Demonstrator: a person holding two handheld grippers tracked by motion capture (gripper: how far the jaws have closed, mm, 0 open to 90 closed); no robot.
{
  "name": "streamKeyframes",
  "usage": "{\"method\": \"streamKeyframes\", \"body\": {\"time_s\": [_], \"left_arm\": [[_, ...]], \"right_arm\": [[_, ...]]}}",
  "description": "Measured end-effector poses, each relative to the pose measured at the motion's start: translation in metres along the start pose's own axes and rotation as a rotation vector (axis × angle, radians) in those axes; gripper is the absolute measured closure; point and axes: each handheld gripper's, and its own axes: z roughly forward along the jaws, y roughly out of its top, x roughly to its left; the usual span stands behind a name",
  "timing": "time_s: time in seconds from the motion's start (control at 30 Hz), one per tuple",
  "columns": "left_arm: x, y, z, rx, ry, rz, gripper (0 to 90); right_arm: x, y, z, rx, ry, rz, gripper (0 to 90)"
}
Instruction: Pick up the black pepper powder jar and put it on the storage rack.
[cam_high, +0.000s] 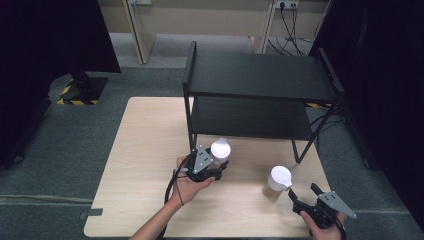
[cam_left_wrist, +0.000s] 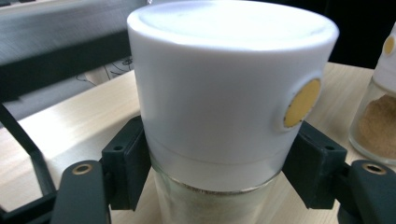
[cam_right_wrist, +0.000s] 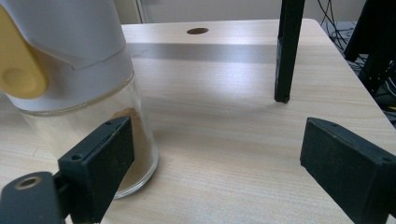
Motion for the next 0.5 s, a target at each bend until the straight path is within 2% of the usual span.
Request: {"method": "streamKeyframes", "body": {"time_s": [0.23, 0.5], "left_arm": [[0.000, 0.013, -0.010, -0.016, -0.001, 0.006, 30.7], [0.000, 0.032, -0.023, -0.046, 0.017, 0.014, 30.7]], "right_arm": [[0.000, 0.000, 0.000, 0.001, 0.000, -0.002, 10.4], [0.000, 0.000, 0.000, 0.001, 0.000, 0.001, 10.4]]}}
